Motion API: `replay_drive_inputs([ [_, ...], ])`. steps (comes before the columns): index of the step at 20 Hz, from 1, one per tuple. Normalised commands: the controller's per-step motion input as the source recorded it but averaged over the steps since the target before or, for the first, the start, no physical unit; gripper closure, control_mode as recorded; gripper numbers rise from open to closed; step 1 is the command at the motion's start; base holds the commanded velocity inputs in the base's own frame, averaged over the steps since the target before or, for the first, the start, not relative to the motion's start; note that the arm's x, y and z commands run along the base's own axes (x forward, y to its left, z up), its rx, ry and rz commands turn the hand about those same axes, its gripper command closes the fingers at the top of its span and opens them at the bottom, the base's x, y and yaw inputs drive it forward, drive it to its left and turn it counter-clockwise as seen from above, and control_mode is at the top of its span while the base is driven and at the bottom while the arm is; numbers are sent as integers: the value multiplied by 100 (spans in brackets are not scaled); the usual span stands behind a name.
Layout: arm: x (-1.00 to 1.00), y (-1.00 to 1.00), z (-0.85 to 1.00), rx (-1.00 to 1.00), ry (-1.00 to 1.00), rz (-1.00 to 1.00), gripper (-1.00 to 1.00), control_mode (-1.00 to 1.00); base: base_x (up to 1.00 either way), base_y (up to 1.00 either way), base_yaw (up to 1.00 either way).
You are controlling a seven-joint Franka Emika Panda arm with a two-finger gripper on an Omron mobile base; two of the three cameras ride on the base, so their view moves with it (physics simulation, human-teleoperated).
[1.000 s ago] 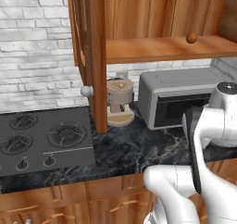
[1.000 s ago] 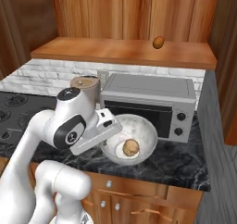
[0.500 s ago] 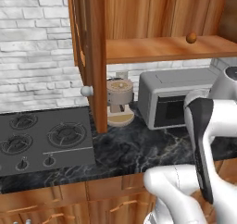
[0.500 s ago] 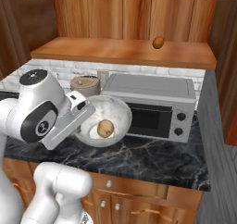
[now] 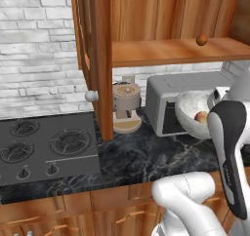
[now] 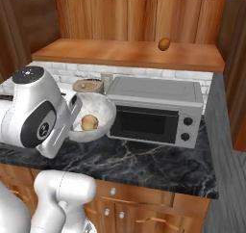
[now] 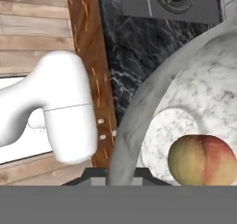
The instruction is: Pick the peach from the cabinet and place it in the bowl. Then pick the bowl and place it in the sink. Then turn on the sink facuet.
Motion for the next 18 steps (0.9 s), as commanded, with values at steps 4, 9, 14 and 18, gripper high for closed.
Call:
replay_drive_inputs([
  [4, -28, 5, 3, -8, -12, 26, 100, -100, 0, 0, 0],
  [9, -1, 0, 0, 0, 0, 0, 100, -100, 0, 0, 0],
  [14, -5, 3, 0, 0, 0, 0, 100, -100, 0, 0, 0],
  [18, 0, 0, 0, 0, 0, 0, 100, 100, -75, 5, 0],
])
